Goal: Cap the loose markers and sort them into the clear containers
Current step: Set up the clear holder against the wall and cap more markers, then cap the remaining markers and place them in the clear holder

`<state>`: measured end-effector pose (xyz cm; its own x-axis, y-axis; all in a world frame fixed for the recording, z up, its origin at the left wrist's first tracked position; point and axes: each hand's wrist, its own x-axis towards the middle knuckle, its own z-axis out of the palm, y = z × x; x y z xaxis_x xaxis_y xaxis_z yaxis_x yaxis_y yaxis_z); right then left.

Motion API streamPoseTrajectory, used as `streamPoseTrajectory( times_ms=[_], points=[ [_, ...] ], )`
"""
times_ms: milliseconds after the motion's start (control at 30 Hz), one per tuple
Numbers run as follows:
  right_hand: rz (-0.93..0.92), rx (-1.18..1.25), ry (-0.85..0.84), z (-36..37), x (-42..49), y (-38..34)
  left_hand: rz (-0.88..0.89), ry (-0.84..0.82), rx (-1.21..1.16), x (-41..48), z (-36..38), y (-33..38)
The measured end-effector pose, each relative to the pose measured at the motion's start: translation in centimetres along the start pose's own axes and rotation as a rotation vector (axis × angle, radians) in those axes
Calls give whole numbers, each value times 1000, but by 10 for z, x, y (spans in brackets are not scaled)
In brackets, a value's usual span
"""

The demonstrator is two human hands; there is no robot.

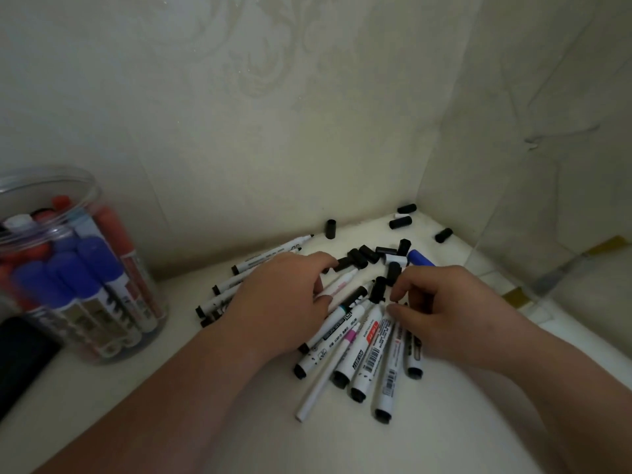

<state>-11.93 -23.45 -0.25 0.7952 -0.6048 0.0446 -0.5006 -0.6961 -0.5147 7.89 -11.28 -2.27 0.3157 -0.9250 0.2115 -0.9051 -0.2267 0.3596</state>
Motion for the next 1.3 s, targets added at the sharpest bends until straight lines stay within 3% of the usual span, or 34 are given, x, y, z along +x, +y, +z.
streamPoseTrajectory(
  times_ms=[200, 467, 633, 833, 933, 1100, 1300],
  points=[
    [-26, 12, -9, 0, -1, 2, -66, 30, -120, -4, -4, 3],
    [-55, 43, -64, -4, -3, 0, -219, 143, -626, -13, -21, 0],
    [-97, -60, -113, -1, -7, -9, -263, 8, -323, -20, -21, -2],
    [-342, -336, -108, 11, -12, -28, -195, 19, -147, -20, -15, 6],
    [-329, -334, -145, 15, -10, -28, -185, 75, -140, -20, -16, 7],
    [-298, -294, -169, 15, -8, -25, -365, 271, -101, -13, -43, -30],
    [-243, -313, -129, 11, -7, -21, -379, 226, -29, -11, -42, -51]
  ],
)
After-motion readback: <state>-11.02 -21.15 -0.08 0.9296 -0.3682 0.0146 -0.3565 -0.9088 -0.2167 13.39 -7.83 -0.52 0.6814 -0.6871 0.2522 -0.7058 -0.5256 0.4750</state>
